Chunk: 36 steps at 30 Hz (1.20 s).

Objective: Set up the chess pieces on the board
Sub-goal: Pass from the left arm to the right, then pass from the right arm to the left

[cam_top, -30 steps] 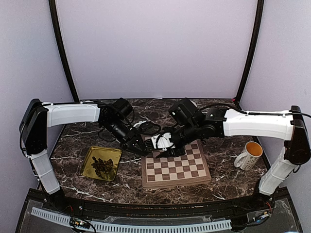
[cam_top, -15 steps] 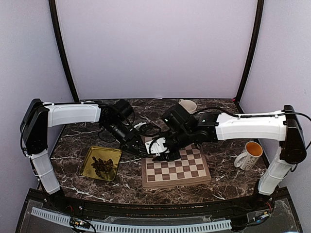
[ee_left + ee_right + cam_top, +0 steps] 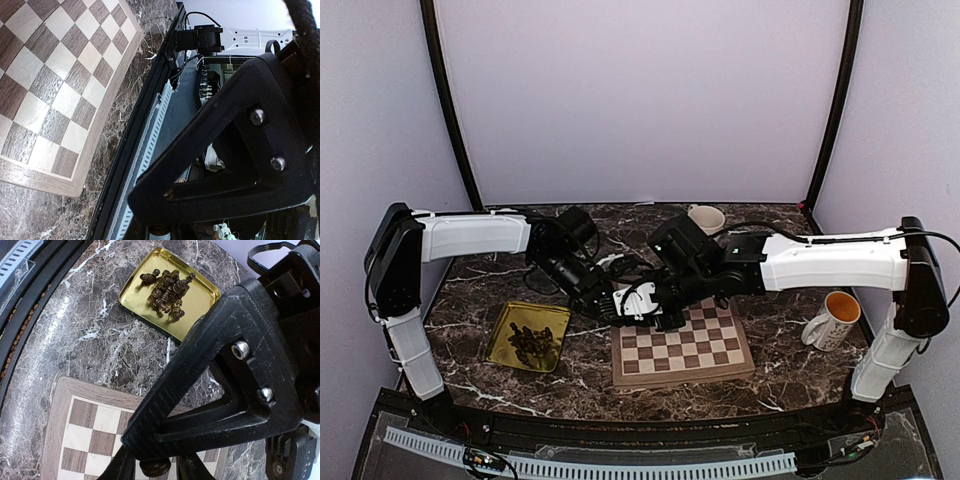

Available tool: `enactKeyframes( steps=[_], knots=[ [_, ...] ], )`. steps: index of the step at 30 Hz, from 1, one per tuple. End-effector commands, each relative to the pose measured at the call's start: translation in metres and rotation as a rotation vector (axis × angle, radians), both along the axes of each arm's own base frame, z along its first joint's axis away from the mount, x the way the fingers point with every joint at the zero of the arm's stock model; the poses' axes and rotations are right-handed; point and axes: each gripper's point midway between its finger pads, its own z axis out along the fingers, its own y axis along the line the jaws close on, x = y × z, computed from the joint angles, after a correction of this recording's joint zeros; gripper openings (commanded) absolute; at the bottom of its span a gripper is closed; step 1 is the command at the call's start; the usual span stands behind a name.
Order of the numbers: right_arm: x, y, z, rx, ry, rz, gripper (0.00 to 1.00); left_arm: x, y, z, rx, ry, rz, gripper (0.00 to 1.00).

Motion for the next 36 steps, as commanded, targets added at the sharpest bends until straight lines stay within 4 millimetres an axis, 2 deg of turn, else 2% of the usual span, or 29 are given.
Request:
enactKeyframes(
  steps=[1, 4, 11, 13, 15, 17, 22, 28, 30, 32, 36],
  knots=[
    [-0.003, 0.008, 0.006, 0.029, -0.017, 0.019, 0.30, -0.003, -0.003, 0.014, -0.039, -0.009, -0.025, 0.01],
    [-0.005, 0.006, 0.002, 0.016, -0.011, 0.022, 0.27, -0.003, -0.003, 0.016, -0.044, -0.013, -0.027, 0.01],
    [-0.003, 0.003, -0.001, 0.005, -0.021, 0.005, 0.14, -0.004, -0.002, 0.018, -0.047, -0.020, -0.030, 0.01],
    [-0.002, 0.000, -0.001, 0.005, -0.019, -0.008, 0.12, -0.003, -0.002, 0.019, -0.044, -0.033, -0.029, 0.07],
    [-0.002, -0.002, 0.003, 0.014, -0.002, -0.020, 0.10, 0.001, -0.001, 0.017, -0.022, -0.077, -0.019, 0.20],
    [-0.003, -0.006, 0.012, 0.038, 0.046, -0.034, 0.09, 0.011, 0.000, 0.017, -0.002, -0.176, 0.009, 0.32],
    [-0.008, -0.028, 0.043, 0.154, 0.224, -0.047, 0.09, 0.029, 0.004, 0.042, -0.068, -0.438, 0.117, 0.47],
    [-0.013, -0.058, 0.053, 0.208, 0.494, -0.081, 0.09, 0.061, 0.012, 0.072, -0.166, -0.827, 0.353, 0.51],
    [-0.013, -0.064, 0.056, 0.237, 0.581, -0.082, 0.09, 0.059, 0.009, 0.078, -0.201, -0.974, 0.371, 0.51],
    [-0.013, -0.071, 0.049, 0.243, 0.662, -0.099, 0.09, 0.053, 0.000, 0.083, -0.238, -1.093, 0.356, 0.51],
    [-0.007, -0.081, 0.052, 0.296, 0.795, -0.115, 0.09, 0.035, -0.022, 0.098, -0.344, -1.172, 0.304, 0.51]
  ],
)
